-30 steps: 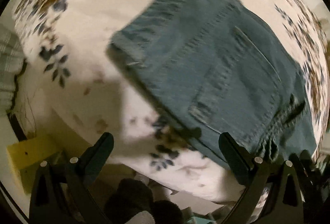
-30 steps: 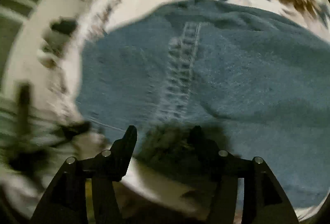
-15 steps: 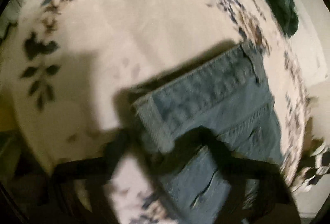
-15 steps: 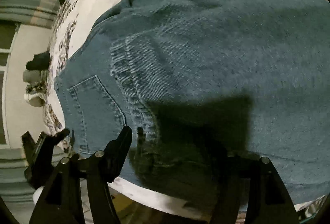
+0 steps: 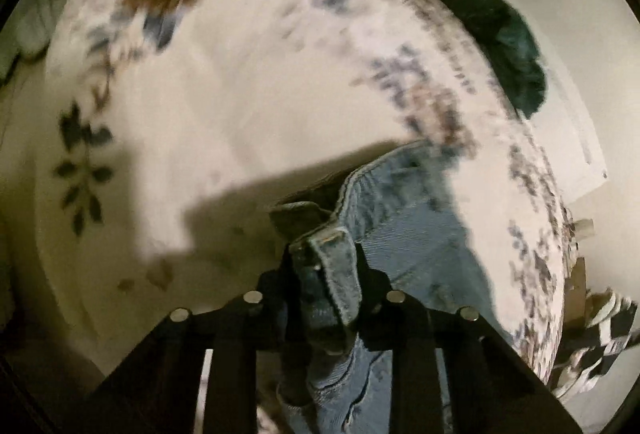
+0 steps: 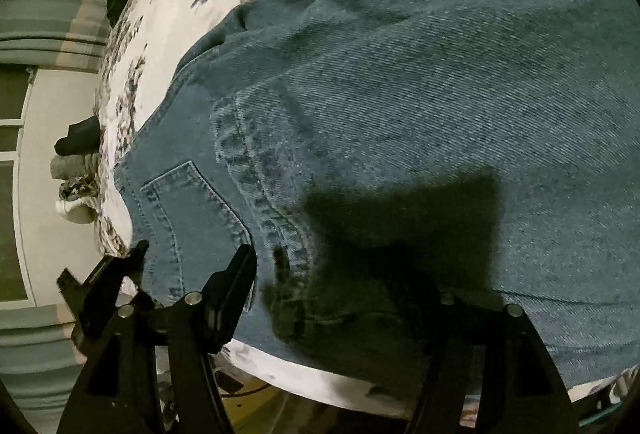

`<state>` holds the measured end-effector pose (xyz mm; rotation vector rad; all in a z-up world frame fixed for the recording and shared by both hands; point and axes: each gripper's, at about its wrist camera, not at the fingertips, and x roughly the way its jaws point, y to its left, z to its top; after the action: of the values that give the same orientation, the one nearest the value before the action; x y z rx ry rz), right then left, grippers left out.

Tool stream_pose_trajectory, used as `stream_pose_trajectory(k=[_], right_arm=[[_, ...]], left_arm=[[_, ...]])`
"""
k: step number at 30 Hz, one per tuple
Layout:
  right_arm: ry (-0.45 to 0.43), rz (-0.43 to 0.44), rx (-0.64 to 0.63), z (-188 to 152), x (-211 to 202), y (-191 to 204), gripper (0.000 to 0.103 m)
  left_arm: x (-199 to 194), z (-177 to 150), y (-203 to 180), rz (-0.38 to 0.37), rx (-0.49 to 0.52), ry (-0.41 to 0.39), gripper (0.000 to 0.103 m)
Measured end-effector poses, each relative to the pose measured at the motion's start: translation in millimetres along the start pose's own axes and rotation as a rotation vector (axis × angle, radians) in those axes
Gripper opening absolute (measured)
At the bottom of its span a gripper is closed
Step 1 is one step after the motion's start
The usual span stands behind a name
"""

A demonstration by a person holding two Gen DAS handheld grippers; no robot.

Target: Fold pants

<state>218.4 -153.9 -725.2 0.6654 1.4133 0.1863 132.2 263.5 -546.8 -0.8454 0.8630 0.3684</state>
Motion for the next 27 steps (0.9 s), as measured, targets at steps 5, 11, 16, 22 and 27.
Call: stream_pose_trajectory(k=[5, 11, 16, 22, 27], right_arm=[[-0.017, 0.031, 0.017, -10.9, -19.0, -17.4, 0.069], [-0.063, 0.057, 0.044, -25.4, -70.1, -55.0, 0.069], [-0.128, 0.062, 0.111, -36.5, -127.4, -107.0, 0.069], [-0.213, 0.026, 0.242, -56.1, -187.1, -185.6, 0.069], [-0.264, -0.031, 0.363, -78.3, -226.6, -255.3, 0.069]], left_arm=[[-42.2, -7.3, -72.2, -0.07, 0.219, -0.094, 0.017], [-88.1, -45.3, -157.6, -0.168, 0.458, -0.154, 0.017], [-107.7, -118.1, -231.6, -0.277, 0.665, -0.129, 0.017], [-87.9, -231.4, -290.0, -0.377, 0.873, 0.001, 0.016], [-56.8, -326.3, -307.0, -0.411, 1.057, 0.183, 0.016]])
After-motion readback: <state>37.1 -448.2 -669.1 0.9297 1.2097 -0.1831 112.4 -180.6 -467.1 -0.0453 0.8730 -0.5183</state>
